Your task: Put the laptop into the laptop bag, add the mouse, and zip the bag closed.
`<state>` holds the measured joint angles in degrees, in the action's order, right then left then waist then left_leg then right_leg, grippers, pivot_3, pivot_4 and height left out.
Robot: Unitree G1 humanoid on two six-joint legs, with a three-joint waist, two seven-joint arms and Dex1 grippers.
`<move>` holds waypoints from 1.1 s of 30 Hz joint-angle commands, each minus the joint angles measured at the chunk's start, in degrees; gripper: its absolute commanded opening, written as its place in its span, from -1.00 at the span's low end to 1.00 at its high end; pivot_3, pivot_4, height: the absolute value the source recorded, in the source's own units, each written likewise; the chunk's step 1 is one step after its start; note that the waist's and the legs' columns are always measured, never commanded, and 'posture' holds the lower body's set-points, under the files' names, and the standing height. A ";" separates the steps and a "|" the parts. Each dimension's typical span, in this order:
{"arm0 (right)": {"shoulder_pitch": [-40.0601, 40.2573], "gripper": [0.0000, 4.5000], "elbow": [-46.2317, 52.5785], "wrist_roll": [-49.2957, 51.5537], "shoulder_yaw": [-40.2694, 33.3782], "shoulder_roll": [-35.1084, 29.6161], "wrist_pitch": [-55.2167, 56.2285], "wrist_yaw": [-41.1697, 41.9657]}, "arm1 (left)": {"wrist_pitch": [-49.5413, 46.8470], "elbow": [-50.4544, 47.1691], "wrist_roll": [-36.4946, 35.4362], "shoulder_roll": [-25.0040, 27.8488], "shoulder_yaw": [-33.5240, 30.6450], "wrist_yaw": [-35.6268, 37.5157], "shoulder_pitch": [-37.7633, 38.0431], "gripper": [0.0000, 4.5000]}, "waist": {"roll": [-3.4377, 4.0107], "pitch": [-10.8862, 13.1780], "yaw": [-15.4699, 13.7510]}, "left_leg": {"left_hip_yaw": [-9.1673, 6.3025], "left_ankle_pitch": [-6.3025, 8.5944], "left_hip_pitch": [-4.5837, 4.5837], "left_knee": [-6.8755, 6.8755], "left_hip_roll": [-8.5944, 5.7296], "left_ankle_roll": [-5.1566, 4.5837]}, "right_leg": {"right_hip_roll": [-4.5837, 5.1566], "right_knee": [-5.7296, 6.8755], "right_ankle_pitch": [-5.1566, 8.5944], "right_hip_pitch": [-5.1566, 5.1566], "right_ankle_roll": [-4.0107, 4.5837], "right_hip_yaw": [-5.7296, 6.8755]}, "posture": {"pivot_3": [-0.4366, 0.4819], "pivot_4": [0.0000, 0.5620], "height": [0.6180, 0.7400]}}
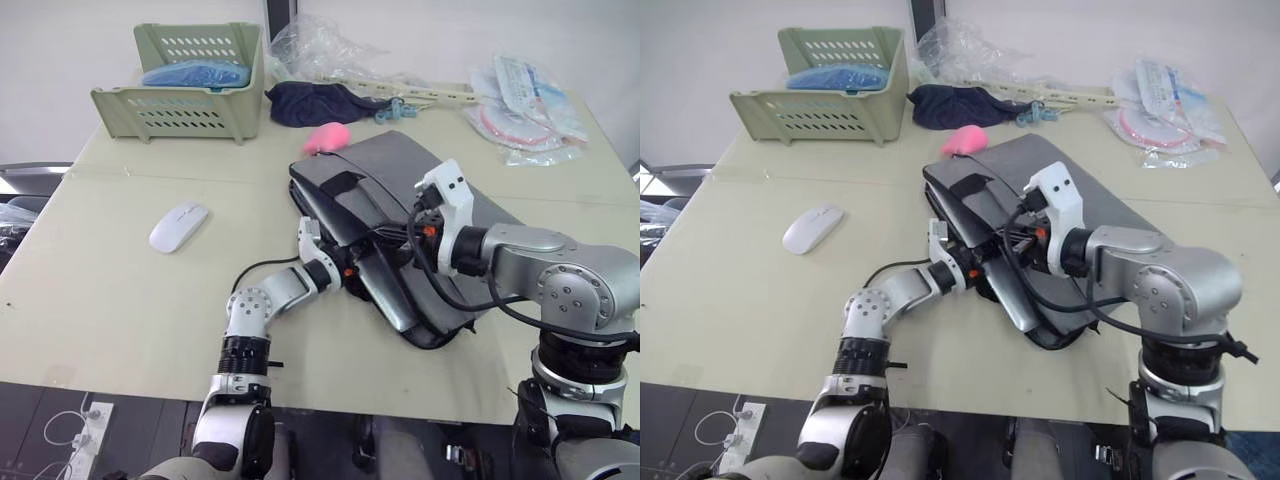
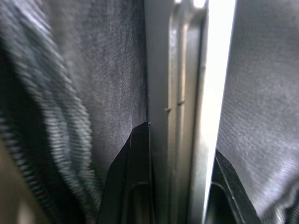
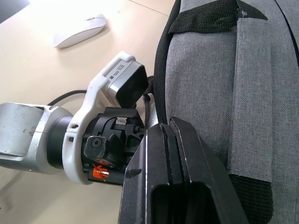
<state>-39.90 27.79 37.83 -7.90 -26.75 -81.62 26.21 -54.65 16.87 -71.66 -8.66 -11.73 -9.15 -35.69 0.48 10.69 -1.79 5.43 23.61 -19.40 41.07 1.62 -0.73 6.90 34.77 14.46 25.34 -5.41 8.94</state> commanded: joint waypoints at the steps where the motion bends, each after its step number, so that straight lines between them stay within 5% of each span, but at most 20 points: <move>1: -1.91 -0.96 3.40 2.32 -1.41 0.56 -0.39 -0.52 | 0.78 -0.27 -0.89 -5.58 -0.40 0.13 -0.41 -0.86 | 0.00 0.00 0.01 | 0.00 0.00 0.00 0.00 0.00 0.00 | 0.00 0.00 0.00 0.00 0.00 0.00 | -0.05 -0.47 1.00; 14: -2.16 -0.96 2.58 2.30 -1.58 0.36 -0.34 -0.93 | -1.36 -1.58 -1.04 -5.46 0.52 0.23 0.17 -0.86 | 0.00 0.00 0.20 | 0.00 -0.01 0.01 -0.01 0.01 -0.01 | 0.00 0.00 0.00 0.00 0.00 0.00 | -0.05 -0.47 1.00; 16: -2.15 -1.00 2.38 2.16 -1.53 0.21 -0.11 -0.92 | -1.58 -2.14 -0.94 -4.99 0.69 1.07 0.26 -0.27 | 0.00 0.00 0.26 | 0.00 -0.01 0.00 -0.02 0.01 -0.01 | 0.00 0.00 0.00 0.00 0.00 0.01 | -0.05 -0.47 1.00; 23: -1.80 -1.00 1.14 1.66 -1.11 -1.39 1.72 -0.42 | -4.52 -5.93 -0.20 -0.72 0.87 2.43 2.56 0.98 | 0.01 -0.04 0.50 | 0.02 -0.01 0.07 -0.03 0.02 -0.01 | -0.01 0.01 0.00 -0.01 0.00 -0.01 | -0.05 -0.47 1.00; 33: -1.42 -1.00 -0.80 1.92 -0.07 -3.12 4.70 -0.11 | -11.95 -13.89 -2.89 8.72 -1.26 3.85 7.00 1.00 | 0.00 -0.04 0.61 | 0.01 -0.01 0.12 -0.05 0.08 -0.01 | -0.05 0.00 0.00 -0.06 0.01 -0.02 | -0.05 -0.47 1.00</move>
<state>-41.07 26.46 39.56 -7.08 -28.81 -78.93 25.42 -64.99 5.75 -73.70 -1.46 -12.74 -6.38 -29.42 0.48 10.65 -1.17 5.44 23.60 -19.29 41.03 1.70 -0.74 6.85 34.77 14.46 25.28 -5.40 8.92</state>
